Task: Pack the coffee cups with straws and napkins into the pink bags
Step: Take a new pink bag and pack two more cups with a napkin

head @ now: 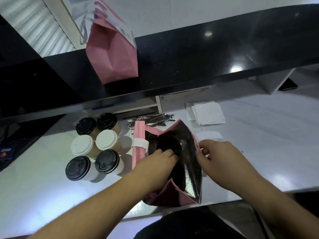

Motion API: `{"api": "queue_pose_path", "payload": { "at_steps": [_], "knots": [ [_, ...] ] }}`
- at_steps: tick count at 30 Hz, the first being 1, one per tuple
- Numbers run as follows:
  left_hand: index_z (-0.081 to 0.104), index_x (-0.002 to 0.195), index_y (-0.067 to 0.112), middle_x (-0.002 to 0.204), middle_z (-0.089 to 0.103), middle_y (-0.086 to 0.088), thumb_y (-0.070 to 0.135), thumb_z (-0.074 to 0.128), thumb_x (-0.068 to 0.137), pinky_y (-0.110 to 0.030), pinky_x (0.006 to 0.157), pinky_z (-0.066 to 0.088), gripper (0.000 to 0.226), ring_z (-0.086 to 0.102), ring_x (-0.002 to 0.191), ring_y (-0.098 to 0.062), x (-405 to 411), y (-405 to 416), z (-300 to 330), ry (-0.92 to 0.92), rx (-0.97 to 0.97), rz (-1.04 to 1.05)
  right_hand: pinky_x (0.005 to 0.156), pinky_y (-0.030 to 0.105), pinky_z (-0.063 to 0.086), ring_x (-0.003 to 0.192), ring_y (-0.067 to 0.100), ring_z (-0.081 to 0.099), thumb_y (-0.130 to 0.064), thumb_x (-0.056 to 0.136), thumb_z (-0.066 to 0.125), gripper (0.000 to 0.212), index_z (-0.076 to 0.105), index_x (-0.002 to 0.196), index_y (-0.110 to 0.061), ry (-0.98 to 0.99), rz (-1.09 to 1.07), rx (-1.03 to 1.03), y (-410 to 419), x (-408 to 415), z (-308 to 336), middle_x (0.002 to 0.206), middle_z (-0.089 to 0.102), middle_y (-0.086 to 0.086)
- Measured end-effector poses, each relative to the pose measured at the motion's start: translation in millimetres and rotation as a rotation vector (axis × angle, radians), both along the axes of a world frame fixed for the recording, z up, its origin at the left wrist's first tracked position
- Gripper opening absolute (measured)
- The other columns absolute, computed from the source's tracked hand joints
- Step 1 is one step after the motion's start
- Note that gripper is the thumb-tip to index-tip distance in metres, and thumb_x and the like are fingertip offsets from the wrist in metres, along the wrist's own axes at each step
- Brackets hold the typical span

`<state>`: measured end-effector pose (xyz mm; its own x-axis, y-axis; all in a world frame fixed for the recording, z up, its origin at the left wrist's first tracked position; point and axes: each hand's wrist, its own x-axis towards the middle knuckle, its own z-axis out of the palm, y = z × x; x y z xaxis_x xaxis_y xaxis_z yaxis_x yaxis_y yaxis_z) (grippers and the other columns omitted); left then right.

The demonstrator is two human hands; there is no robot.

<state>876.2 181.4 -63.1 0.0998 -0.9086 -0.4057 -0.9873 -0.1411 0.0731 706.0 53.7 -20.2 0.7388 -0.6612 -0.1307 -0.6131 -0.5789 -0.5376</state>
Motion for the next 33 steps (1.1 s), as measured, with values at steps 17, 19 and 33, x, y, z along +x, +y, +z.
{"api": "queue_pose_path", "payload": {
  "at_steps": [17, 19, 33],
  "knots": [
    [0.043, 0.153, 0.032, 0.135, 0.055, -0.003, -0.002, 0.057, 0.093, -0.044, 0.085, 0.055, 0.07, 0.055, 0.111, -0.03, 6.9, 5.2, -27.2, 0.084, -0.025, -0.135, 0.046, 0.029, 0.029, 0.055, 0.016, 0.05, -0.026, 0.095, 0.048, 0.031, 0.043, 0.066, -0.019, 0.135, -0.08, -0.028, 9.9, 24.7, -4.0, 0.063, 0.053, 0.001],
    [0.04, 0.155, 0.028, 0.14, 0.051, -0.005, -0.004, 0.058, 0.093, -0.042, 0.087, 0.054, 0.072, 0.054, 0.115, -0.031, 9.0, 3.3, -24.4, 0.077, -0.013, -0.16, 0.047, 0.028, 0.032, 0.059, 0.017, 0.051, -0.024, 0.097, 0.047, 0.029, 0.046, 0.069, -0.019, 0.135, -0.073, -0.046, 7.6, 25.9, -3.6, 0.068, 0.055, 0.001],
    [0.06, 0.102, 0.038, 0.096, 0.064, 0.021, 0.032, 0.059, 0.1, -0.017, 0.07, 0.046, 0.006, 0.062, 0.086, 0.002, 122.2, -18.3, 52.3, 0.309, -0.892, 0.596, 0.05, 0.03, 0.041, 0.06, 0.013, 0.057, -0.022, 0.098, 0.043, 0.033, 0.056, 0.068, -0.02, 0.121, -0.159, -0.08, -25.6, 32.9, 4.5, 0.068, 0.059, -0.003]
  ]
}}
